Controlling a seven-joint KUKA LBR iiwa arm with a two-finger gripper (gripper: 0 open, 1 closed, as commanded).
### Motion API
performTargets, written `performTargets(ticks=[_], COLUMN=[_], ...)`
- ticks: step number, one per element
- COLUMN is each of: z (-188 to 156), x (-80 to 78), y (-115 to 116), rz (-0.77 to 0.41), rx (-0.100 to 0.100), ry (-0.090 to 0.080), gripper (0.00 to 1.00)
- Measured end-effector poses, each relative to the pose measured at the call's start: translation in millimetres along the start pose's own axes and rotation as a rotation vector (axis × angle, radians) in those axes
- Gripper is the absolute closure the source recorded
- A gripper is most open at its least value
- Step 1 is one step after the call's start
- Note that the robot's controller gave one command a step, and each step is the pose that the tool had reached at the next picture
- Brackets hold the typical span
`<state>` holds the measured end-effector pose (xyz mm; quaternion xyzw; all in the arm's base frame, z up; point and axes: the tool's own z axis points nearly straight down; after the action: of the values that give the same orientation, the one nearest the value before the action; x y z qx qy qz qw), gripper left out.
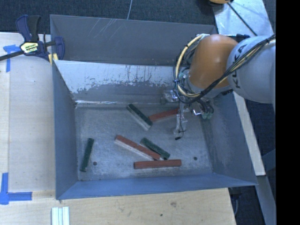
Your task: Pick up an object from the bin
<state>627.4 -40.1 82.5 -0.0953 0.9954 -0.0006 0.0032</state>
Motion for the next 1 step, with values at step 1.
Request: performTargets(ticks=[1], z=[10.7], x=[1.6], y=[-1.8], rz=[0.119], rx=[-0.001], ry=[0.001], gripper=[1.00])
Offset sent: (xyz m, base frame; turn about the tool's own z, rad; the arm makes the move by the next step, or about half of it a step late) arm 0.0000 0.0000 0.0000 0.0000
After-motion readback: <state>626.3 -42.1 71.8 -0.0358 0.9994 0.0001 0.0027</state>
